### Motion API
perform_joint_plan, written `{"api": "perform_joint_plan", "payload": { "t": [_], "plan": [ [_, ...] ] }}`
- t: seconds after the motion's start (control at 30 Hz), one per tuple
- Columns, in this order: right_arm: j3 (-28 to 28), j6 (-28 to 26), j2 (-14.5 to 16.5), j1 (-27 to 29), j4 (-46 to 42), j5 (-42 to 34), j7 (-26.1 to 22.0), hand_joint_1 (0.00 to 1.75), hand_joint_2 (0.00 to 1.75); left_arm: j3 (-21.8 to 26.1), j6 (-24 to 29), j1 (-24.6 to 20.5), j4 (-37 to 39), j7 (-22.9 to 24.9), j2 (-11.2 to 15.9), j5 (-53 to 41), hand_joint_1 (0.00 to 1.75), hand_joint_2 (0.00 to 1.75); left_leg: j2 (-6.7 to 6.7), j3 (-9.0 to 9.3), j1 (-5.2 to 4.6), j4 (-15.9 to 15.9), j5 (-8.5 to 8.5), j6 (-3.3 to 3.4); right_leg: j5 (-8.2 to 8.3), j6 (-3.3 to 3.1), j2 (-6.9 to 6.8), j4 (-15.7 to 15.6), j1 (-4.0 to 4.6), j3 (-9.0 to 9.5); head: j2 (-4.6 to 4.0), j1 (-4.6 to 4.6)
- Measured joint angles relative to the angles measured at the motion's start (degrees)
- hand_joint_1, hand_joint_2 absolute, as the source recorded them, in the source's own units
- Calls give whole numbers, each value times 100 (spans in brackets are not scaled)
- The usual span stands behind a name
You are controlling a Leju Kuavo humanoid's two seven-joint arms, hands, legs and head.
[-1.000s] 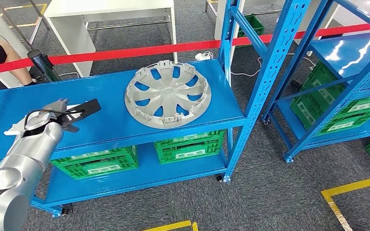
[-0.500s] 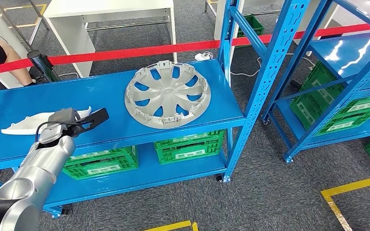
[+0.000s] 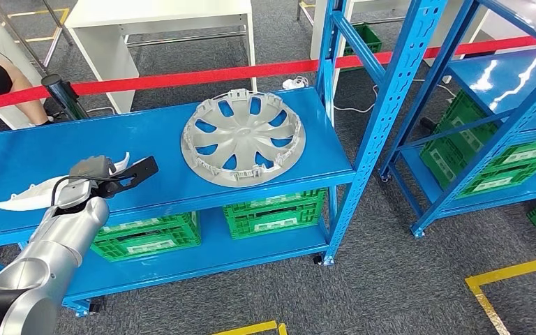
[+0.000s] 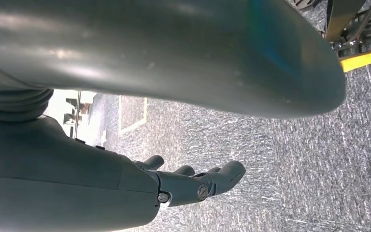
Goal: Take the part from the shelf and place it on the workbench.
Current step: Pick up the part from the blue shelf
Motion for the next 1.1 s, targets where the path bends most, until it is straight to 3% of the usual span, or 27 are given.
{"api": "perform_joint_plan", "payload": {
  "t": [0.3, 0.5, 0.77, 0.9, 1.1],
  "plan": [
    [-10, -9, 0, -1, 0, 25, 0, 0, 0, -1, 221, 24, -1, -345, -3, 17, 175, 175, -2, 4, -1, 0, 0, 0, 0, 0, -2, -1, 0, 4, 0, -1],
    [-69, -59, 0, -3, 0, 24, 0, 0, 0, -38, 1089, 37, -33, -1080, -121, 244, 175, 175, -11, 1, -1, 0, 0, 1, 0, 1, -7, -6, 0, 6, -1, 0],
    [-172, -56, 2, 7, 0, 11, 0, 0, 0, 245, 1409, -174, -244, -2522, -383, 1545, 175, 175, -6, 1, -2, 2, 0, 2, 2, 4, -1, -12, 2, 2, -1, -1],
    [-255, -68, 2, 10, 0, -38, -1, 0, 0, 468, 1347, -505, -735, -3507, -526, 2882, 175, 175, -14, -11, -1, 8, 1, 3, 3, 4, -6, -13, 9, -2, 0, 1],
    [-369, -80, 26, 18, 0, -45, 9, 0, 0, 316, 1368, -941, -2215, -3513, -531, 4870, 175, 175, 10, -5, 1, 6, -14, 19, 0, 7, 15, -13, 1, 3, -1, -1]
  ]
}}
